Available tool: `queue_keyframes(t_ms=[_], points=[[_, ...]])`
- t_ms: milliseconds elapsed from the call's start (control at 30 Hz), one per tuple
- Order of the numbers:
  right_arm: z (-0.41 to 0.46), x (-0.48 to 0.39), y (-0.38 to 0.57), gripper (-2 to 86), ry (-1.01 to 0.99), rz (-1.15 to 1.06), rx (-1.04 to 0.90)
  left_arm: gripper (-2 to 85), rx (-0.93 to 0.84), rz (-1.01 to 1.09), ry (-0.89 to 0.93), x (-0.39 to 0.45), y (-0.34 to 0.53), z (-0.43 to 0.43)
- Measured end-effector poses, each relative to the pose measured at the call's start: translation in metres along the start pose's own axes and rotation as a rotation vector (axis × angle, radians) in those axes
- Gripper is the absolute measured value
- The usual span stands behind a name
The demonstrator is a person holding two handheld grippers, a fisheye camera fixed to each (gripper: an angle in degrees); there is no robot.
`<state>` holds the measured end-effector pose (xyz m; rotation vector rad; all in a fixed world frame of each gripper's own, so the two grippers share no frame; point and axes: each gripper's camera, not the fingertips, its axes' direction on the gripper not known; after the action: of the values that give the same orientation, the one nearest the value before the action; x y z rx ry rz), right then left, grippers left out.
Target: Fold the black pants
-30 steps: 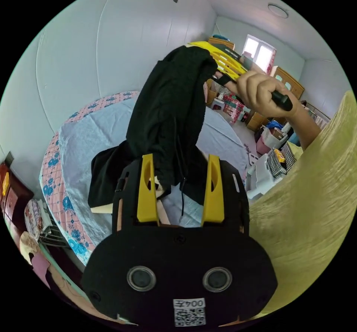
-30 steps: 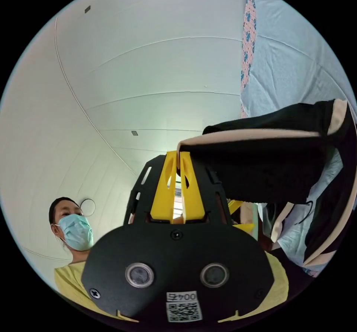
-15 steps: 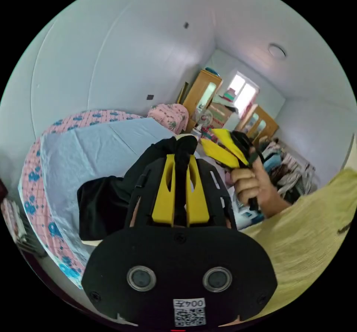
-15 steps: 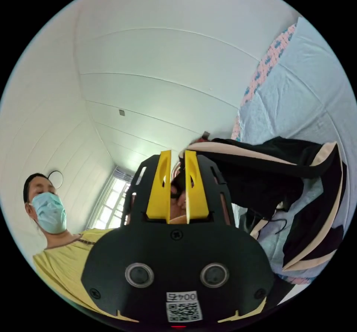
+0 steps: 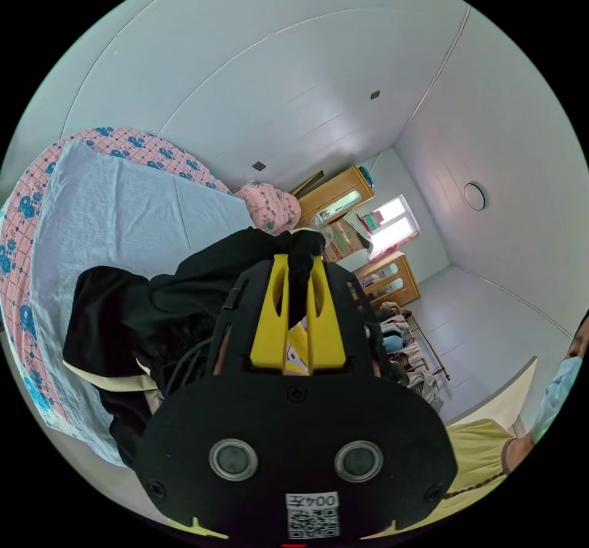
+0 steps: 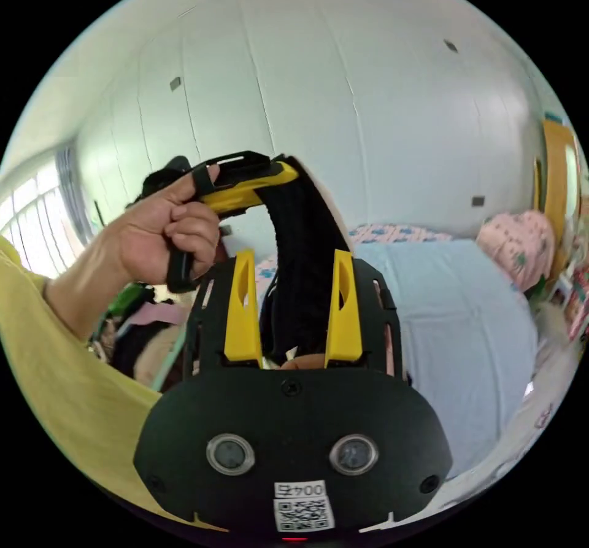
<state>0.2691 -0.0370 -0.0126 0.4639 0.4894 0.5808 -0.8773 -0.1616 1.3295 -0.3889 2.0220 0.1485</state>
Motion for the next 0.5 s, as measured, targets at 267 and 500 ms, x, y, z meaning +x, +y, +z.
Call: queue_keyframes(t_ms=[267, 500], points=[[0.033, -0.062, -0.005, 4.0, 0.204, -0.241, 0.007, 6.7, -0.068, 0.137, -0.001, 0.016, 0.010, 0.012], [0.027, 0.021, -0.027, 4.0, -0.336, 0.002, -0.195, 12.9, -0.068, 0.585, -0.034, 0.028, 0.044, -0.031]])
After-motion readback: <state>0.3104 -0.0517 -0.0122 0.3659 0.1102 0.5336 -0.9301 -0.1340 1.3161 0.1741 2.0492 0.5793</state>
